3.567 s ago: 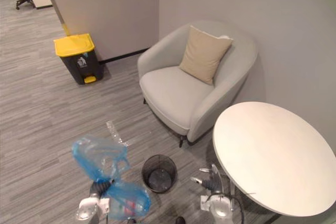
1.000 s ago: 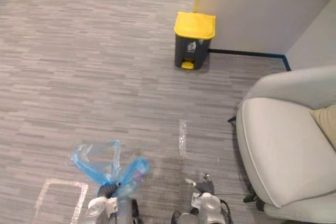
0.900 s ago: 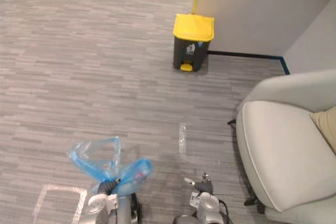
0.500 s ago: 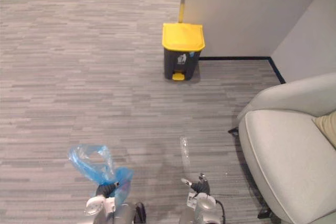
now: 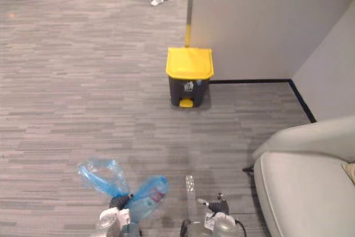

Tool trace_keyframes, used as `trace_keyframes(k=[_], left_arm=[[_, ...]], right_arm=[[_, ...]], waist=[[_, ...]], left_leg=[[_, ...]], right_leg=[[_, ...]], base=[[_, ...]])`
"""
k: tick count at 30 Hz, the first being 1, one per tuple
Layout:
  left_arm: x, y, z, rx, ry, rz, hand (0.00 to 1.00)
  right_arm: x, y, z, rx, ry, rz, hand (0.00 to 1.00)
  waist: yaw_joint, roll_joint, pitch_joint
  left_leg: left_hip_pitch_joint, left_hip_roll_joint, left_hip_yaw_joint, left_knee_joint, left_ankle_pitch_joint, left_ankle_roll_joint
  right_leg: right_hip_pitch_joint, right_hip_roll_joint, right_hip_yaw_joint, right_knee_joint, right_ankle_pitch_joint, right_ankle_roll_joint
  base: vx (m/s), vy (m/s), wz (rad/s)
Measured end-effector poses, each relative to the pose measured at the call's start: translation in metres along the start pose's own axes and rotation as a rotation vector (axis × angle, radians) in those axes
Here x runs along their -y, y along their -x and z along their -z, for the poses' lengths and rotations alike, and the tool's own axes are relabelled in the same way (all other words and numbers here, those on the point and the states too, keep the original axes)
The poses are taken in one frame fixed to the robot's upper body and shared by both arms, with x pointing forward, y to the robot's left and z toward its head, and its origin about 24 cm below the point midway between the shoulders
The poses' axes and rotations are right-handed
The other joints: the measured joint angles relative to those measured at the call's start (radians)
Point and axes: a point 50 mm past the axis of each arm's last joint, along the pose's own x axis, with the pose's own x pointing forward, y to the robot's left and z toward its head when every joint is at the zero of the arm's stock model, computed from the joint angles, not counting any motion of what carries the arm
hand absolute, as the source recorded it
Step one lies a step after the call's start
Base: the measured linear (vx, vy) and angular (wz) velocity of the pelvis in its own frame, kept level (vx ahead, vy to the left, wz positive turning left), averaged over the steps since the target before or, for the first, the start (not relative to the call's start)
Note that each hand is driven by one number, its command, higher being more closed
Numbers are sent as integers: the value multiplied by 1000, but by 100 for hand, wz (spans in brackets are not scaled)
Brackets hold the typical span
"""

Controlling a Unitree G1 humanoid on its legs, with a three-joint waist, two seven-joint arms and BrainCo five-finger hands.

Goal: Gather rubbish on tea table into small bin, then transfer packed bag to large trash can.

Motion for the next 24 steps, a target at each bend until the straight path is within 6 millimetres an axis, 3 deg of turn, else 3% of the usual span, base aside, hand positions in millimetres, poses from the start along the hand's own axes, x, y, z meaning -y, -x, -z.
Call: trace_keyframes(k=[3,4,5,7,8,11,12,13,14,15,17,18,20,21,22,23,24], left_arm=[[0,0,-6,28,4,1,100],[2,1,-5,26,3,7,100],[0,1,-3,19,-3,5,100],[-10,-1,-6,23,-25,-17,100],[-11,-2,-7,25,-30,-19,100],[-12,-1,1,-10,-37,-19,100],[-11,-2,0,-10,-37,-18,100],[-10,-1,2,-15,-47,-10,100],[-10,-1,2,-14,-54,-8,100],[-12,-1,1,-13,-66,-9,100],[-15,1,6,-26,-65,-21,100],[-15,1,6,-26,-65,-23,100],[-15,1,6,-26,-63,-25,100],[-15,1,6,-26,-63,-25,100],[-18,1,6,-27,-69,-29,100],[-19,1,9,-45,-69,-34,100],[-15,0,11,-53,-60,-25,100]], right_arm=[[0,0,-1,1,-13,4,0],[4,-1,-1,1,-23,20,0],[9,-2,0,-7,-26,36,0],[3,0,5,-32,-33,23,0],[2,0,6,-38,-34,20,0],[1,-1,3,-29,-33,16,0],[0,-1,3,-28,-32,13,0],[0,0,4,-32,-32,10,0],[0,0,5,-34,-32,10,0],[0,1,9,-43,-31,11,0],[1,1,3,-14,-30,14,0],[1,1,2,-7,-29,15,0],[2,1,0,4,-22,17,0],[3,1,0,5,-21,17,0],[3,1,1,-4,-17,17,0],[6,1,4,-16,-9,22,0],[11,-1,2,-14,-2,34,0]], waist=[[17,-10,4],[16,-6,1],[21,2,-6],[17,-49,-29],[23,-58,-26],[24,-58,-29],[26,-56,-28],[21,-53,-26],[18,-50,-25],[14,-45,-21],[9,-40,-18],[5,-39,-18],[-1,-41,-17],[-3,-40,-17],[-5,-55,-24],[-11,-55,-24],[-6,-31,-34]], left_leg=[[-53,-42,65,-290,-10,14],[-51,-80,63,-482,44,19],[-42,-103,44,-569,148,31],[-35,-165,69,-594,119,49],[-36,-174,79,-572,97,60],[27,-198,120,-559,38,89],[61,-203,130,-585,30,90],[113,-208,136,-622,21,95],[131,-208,137,-633,15,94],[188,-207,143,-650,-9,92],[254,-202,151,-668,-47,90],[266,-197,150,-668,-55,85],[338,-180,147,-697,-72,65],[348,-177,145,-707,-74,58],[374,-186,131,-734,-78,32],[390,-190,93,-743,-90,10],[389,-174,63,-755,-85,12]], right_leg=[[67,-43,23,-37,-9,47],[87,-62,29,-45,-30,85],[99,-64,58,-51,-45,115],[105,-113,117,-88,-31,121],[109,-125,142,-85,-27,126],[96,-158,197,27,9,161],[60,-161,222,126,26,182],[-18,-164,242,315,71,231],[-50,-164,247,391,83,246],[-140,-160,236,571,58,234],[-237,-154,185,657,14,181],[-257,-150,168,656,4,172],[-332,-123,84,525,-32,128],[-343,-114,67,465,-29,123],[-332,-96,52,265,48,113],[-322,-88,41,230,84,68],[-313,-69,36,212,82,65]], base=[[359,213,-18],[273,218,-15],[353,282,-10],[428,284,9],[405,245,4],[391,216,-18],[342,144,-30],[305,95,-22],[267,49,-17],[264,27,-17],[245,-26,-19],[287,-82,-2],[349,-151,10],[316,-162,19],[269,-139,30],[447,-202,23],[409,-168,7]])
